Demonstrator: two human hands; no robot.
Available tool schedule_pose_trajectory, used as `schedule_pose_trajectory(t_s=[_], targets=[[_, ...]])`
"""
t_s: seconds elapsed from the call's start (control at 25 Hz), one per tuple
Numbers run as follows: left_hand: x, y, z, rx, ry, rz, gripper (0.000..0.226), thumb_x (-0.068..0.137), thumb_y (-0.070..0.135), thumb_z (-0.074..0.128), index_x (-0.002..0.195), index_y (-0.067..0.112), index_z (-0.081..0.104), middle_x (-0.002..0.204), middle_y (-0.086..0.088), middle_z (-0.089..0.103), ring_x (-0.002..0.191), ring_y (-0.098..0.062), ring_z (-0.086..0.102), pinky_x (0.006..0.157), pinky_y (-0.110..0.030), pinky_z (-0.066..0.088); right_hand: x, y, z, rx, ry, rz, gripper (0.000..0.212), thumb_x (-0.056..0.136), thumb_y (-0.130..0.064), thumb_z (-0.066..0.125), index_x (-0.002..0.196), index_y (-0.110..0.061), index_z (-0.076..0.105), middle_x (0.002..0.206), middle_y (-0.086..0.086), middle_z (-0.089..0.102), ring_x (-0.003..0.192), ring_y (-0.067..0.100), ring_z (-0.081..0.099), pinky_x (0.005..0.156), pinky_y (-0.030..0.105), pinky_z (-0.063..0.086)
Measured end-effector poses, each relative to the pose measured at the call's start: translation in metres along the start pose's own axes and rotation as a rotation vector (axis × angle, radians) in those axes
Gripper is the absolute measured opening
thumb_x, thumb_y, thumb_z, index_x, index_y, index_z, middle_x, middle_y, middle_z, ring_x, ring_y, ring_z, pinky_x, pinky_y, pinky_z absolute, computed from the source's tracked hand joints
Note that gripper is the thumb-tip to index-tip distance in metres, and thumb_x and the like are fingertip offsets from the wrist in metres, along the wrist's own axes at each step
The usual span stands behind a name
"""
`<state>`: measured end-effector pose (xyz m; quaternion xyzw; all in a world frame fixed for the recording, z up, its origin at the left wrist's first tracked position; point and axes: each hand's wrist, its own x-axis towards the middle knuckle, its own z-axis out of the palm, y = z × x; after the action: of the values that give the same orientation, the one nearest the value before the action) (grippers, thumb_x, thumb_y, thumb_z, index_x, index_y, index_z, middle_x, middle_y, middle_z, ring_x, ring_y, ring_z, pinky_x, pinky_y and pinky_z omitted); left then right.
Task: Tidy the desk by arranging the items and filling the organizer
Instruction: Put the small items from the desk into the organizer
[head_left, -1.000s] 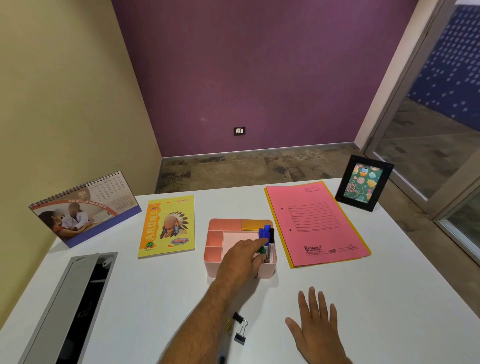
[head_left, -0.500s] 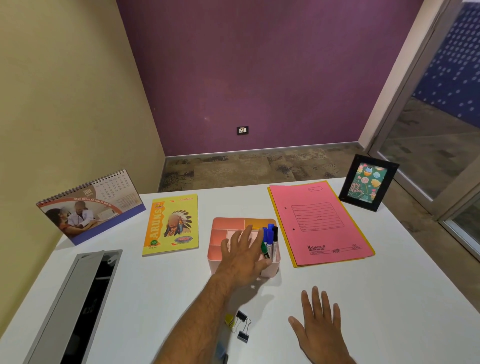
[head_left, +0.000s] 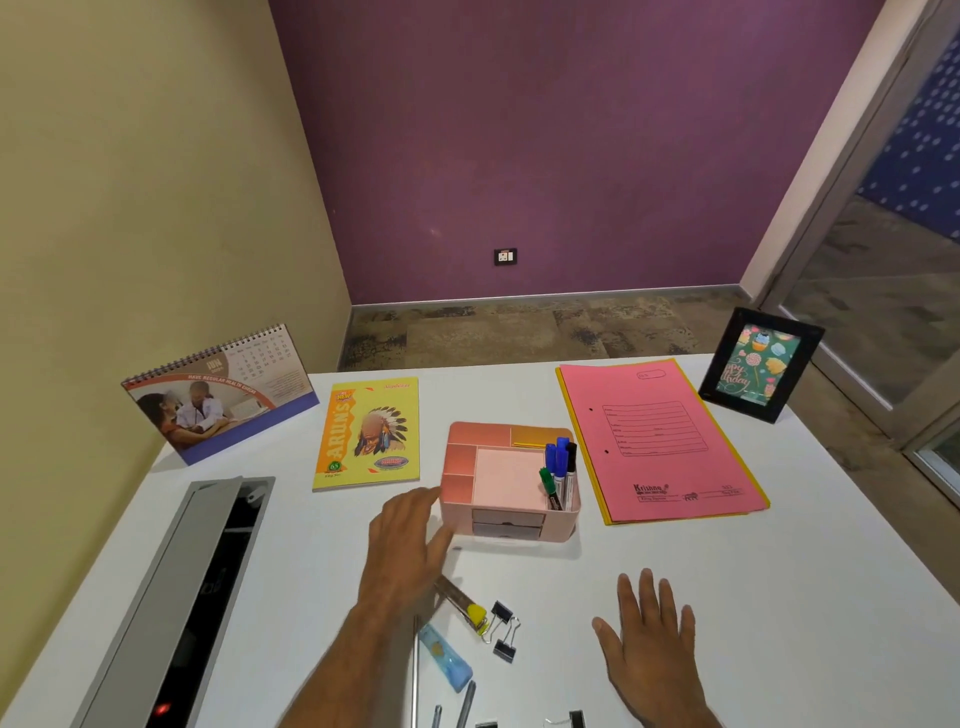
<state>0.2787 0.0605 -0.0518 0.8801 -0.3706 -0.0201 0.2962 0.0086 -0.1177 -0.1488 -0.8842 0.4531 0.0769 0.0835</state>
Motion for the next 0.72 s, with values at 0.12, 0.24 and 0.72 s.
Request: schedule_pose_trajectory(t_s=[0.12,0.24,0.72], targets=[[-0.041,-0.036,-0.003,0.01,-0.044,-0.118,0.05,0.091,0.052,0.041,0.137,0.032,0.047,0.139,0.012,0.049,0.13,-0.012,0.04,0.108,-0.031,0.027,-0.007,-0.014,-0.005,-0.008,0.015,0.02,0.08,0.093,-0.063,0.01,0.132,-0.016,0.061,0.143,0.017,0.053,0.131,0.043,0.049,0.107,0.061,0.026],[-0.078,-0.066,0.001,0.134,-0.088,-0.172,0.053,0.093,0.054,0.035,0.138,0.029,0.046,0.143,0.01,0.049,0.134,-0.015,0.041,0.111,-0.037,0.029,-0.017,-0.028,-0.013,-0.023,-0.026,0.035,0.066,0.093,-0.057,0.025,0.148,-0.024,0.042,0.159,0.009,0.031,0.147,0.037,0.025,0.115,0.06,0.02],[-0.133,-0.103,0.021,0.461,-0.198,-0.216,0.068,0.097,0.063,0.016,0.15,0.024,0.031,0.161,-0.003,0.012,0.151,-0.019,-0.01,0.117,-0.049,-0.006,-0.045,-0.104,-0.03,0.457,0.269,-0.318,0.042,0.087,-0.051,0.048,0.111,-0.024,0.069,0.106,-0.009,0.068,0.112,0.018,0.053,0.099,0.031,0.031]])
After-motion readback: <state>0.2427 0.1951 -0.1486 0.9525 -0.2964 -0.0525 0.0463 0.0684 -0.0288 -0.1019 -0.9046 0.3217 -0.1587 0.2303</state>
